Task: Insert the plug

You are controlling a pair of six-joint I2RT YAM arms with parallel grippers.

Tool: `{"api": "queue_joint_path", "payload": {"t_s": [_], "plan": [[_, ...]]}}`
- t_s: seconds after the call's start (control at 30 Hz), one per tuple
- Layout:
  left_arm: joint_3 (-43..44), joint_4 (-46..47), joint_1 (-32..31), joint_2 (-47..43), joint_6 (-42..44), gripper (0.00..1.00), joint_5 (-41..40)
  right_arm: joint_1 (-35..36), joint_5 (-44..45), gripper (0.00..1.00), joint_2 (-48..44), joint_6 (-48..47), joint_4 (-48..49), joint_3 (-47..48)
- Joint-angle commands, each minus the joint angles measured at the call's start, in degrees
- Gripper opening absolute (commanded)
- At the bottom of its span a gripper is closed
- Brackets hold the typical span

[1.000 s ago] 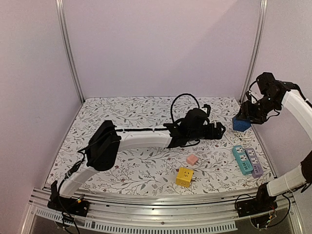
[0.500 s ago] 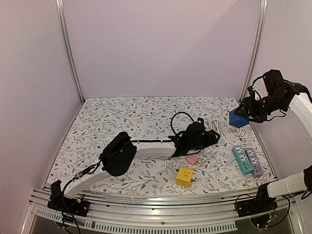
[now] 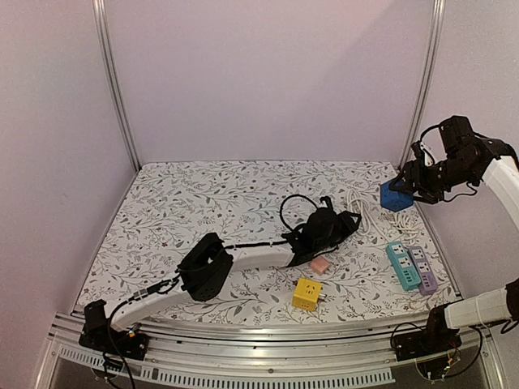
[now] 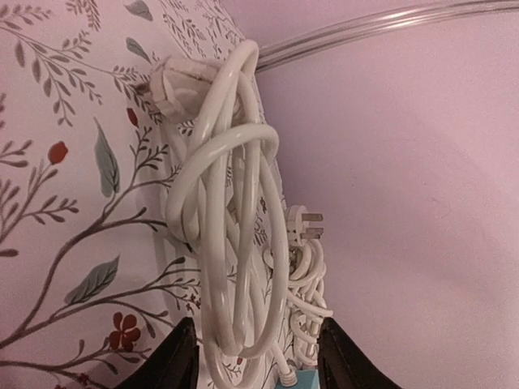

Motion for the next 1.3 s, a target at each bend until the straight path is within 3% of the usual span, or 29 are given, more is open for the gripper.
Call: {"api": "queue_joint_path", "payload": {"t_s": [0.0,0.17,0.27,0.37,0.53,0.57,0.7,0.8,1.03,1.27], "plan": [[3.9,0.1,1.4,5.9,-3.1,0.44,-3.3,-0.3,-1.0,0.00,-0.8,-1.4,2.5,-0.3],[4.8,-0.4,1.4,7.0,-3.0,0.24,-3.1,-0.3,0.0,0.00,-0.2,-2.3,2.8,0.2],[4.8,-1.3,0.6,7.2,-3.5,0.01,-4.4,-0.3,0.8,0.00,0.3,-3.1,2.8,0.3],[4.9,-1.1,0.3,7.5,-4.3,0.00,-5.4,-0.3,1.6,0.00,0.9,-4.2,2.6,0.5],[-0.1,0.9,1.3,2.0,0.7,0.00,-4.9,-0.3,10.7,0.00,4.6,-7.2,0.7,-1.0],[-2.3,2.0,1.6,0.0,1.6,0.04,-5.0,-0.3,10.9,0.00,5.2,-7.5,1.8,-1.6],[-14.0,8.6,3.4,-8.9,5.3,0.40,-3.7,-0.4,8.4,0.00,10.7,-5.1,6.6,-2.1],[-20.8,11.3,4.6,-16.5,7.4,0.55,-1.5,-1.0,6.7,0.00,17.5,-3.0,9.7,-0.6],[-37.8,12.2,7.2,-33.5,13.4,0.64,4.8,-3.1,4.8,0.00,30.3,-0.5,15.8,4.3],[-62.5,11.9,8.3,-54.5,20.0,0.65,5.8,-2.7,-9.2,0.00,40.5,-0.9,21.4,8.4]]}}
